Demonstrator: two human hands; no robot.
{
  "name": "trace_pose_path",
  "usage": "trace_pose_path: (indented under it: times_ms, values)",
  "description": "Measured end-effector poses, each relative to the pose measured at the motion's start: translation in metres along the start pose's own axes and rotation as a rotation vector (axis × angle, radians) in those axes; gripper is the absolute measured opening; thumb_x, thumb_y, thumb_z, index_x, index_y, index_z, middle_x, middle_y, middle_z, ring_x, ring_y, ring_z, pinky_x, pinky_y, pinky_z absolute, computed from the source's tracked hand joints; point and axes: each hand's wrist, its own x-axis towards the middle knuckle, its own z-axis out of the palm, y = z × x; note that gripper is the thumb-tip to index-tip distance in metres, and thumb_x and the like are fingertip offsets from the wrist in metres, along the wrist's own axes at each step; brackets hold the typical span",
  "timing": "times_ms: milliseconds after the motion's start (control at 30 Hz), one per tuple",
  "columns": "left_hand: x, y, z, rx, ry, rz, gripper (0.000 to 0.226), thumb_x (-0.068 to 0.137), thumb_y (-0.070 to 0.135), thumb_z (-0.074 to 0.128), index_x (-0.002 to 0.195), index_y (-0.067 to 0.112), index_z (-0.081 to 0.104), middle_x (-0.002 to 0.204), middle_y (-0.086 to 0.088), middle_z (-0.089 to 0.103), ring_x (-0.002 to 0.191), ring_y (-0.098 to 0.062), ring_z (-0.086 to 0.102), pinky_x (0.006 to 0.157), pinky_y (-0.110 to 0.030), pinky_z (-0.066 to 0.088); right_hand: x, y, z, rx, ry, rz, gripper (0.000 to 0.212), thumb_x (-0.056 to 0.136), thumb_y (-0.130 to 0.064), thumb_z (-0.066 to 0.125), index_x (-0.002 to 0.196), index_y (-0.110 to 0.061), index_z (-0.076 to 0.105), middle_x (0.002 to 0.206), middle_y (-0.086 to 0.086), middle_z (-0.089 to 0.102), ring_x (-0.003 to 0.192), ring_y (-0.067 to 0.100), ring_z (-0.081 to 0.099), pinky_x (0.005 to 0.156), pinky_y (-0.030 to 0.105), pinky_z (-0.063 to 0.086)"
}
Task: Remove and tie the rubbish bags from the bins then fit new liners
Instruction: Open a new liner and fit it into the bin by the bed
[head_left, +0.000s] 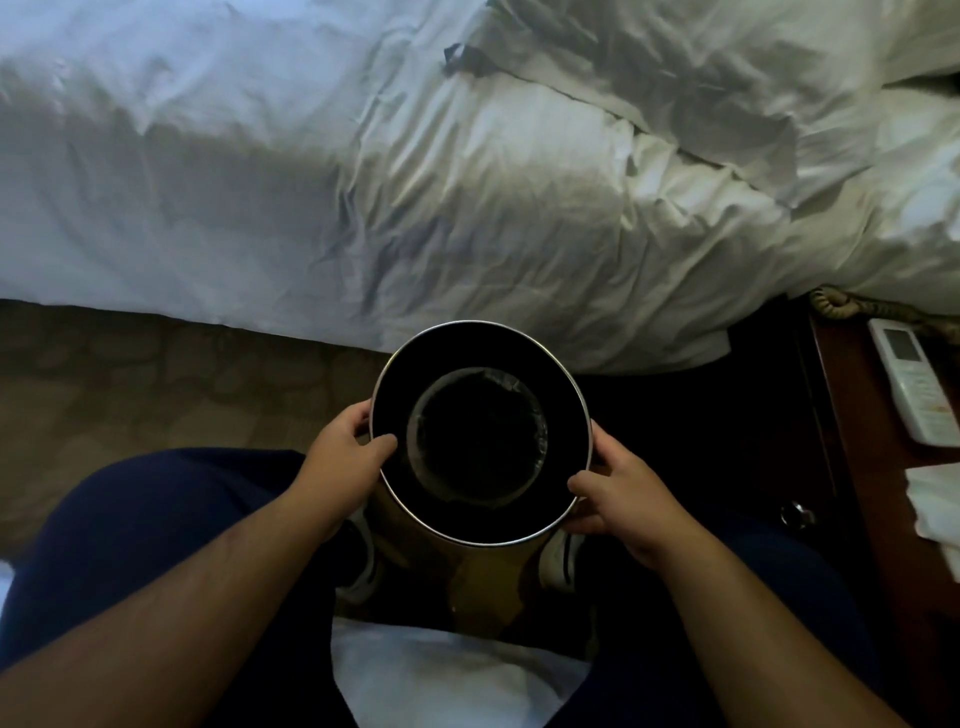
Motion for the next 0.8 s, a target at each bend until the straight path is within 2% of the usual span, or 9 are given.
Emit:
trace_pose_path:
  times_ms: [100,333,467,633,733,800]
  values:
    - [0.005,-0.001,0.001,-0.007,0.015,-0.002,0.040,0.095,0.010,0.058,0.131,0.029,0.056,0.115,0.005,0.069,0.096,-0.011,0.071,0.080,-0.033,0.059,0.007,0.003,-0.001,0.014,0.004,0.012,0.084,0.088,0.005,0.055,0.139,-0.061,0.042,0.129,0.010,0.063,0.095,0.029,0.074,0.071,0.046,0.062]
    - [0.011,-0.006,0.003,0.013,0.022,0.021,0.043,0.096,0.010,0.055,0.134,0.029,0.056,0.117,0.008,0.069,0.102,-0.013,0.069,0.090,-0.042,0.058,0.022,0.010,-0.002,0.028,0.003,0.042,0.085,0.087,0.006,0.055,0.137,-0.062,0.044,0.135,0.009,0.059,0.104,0.032,0.071,0.077,0.052,0.062]
    - [0.014,-0.005,0.004,0.033,0.040,0.036,0.041,0.096,0.012,0.056,0.132,0.032,0.056,0.118,0.009,0.067,0.102,-0.013,0.068,0.089,-0.042,0.058,0.029,0.007,-0.005,0.027,-0.017,0.059,0.083,0.087,0.006,0.055,0.132,-0.063,0.047,0.133,0.005,0.060,0.108,0.032,0.069,0.078,0.053,0.062]
    - [0.021,-0.003,0.009,0.065,-0.002,0.030,0.047,0.093,0.016,0.062,0.136,0.033,0.052,0.124,0.013,0.062,0.110,-0.015,0.064,0.092,-0.043,0.056,0.044,0.008,-0.016,0.014,0.000,0.109,0.085,0.086,0.007,0.055,0.136,-0.061,0.045,0.135,0.008,0.059,0.106,0.032,0.070,0.077,0.051,0.062]
    - [0.026,-0.002,0.014,0.097,-0.005,0.038,0.051,0.093,0.016,0.063,0.140,0.031,0.048,0.122,0.016,0.058,0.111,-0.010,0.061,0.091,-0.036,0.055,0.051,0.009,-0.019,0.015,0.003,0.134,0.085,0.087,0.009,0.052,0.140,-0.057,0.043,0.136,0.007,0.059,0.106,0.032,0.071,0.073,0.047,0.062]
    - [0.030,-0.003,0.015,0.102,-0.025,0.040,0.053,0.093,0.017,0.063,0.142,0.031,0.046,0.120,0.017,0.057,0.107,-0.007,0.060,0.083,-0.029,0.055,0.056,0.008,-0.021,0.021,0.009,0.156,0.085,0.087,0.010,0.051,0.141,-0.056,0.042,0.137,0.008,0.058,0.106,0.034,0.070,0.071,0.046,0.062]
